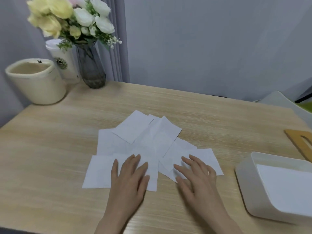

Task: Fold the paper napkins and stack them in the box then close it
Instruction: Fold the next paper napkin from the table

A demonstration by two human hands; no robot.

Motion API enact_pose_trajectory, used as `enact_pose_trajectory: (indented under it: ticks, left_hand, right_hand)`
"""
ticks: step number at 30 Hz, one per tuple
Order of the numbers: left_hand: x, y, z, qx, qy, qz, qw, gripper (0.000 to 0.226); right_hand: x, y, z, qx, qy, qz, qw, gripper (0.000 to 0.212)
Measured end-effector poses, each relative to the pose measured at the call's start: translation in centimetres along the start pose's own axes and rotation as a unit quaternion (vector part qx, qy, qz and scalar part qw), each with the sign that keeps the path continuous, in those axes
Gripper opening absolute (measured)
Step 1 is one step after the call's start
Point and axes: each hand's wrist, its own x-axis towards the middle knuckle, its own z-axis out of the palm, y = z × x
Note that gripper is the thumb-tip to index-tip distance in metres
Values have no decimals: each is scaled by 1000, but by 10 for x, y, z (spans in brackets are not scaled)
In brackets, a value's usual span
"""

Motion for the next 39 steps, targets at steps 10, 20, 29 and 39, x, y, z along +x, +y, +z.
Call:
enact_pose_trajectory:
  ticks: [10,20,29,39]
  left_hand:
    - [-1,-3,2,30,-10,17,999,41]
    - [1,-4,4,49,-3,22,999,42]
    - [0,-3,3,61,-7,20,998,42]
    - [1,-2,3,59,-4,17,998,42]
  right_hand:
    - [57,-32,49,-27,-111,7,993,48]
    - [71,-29,53,-89,-138,40,986,59]
    - [96,-41,57,-46,-151,39,987,46]
    - [107,-34,66,-77,-157,67,982,53]
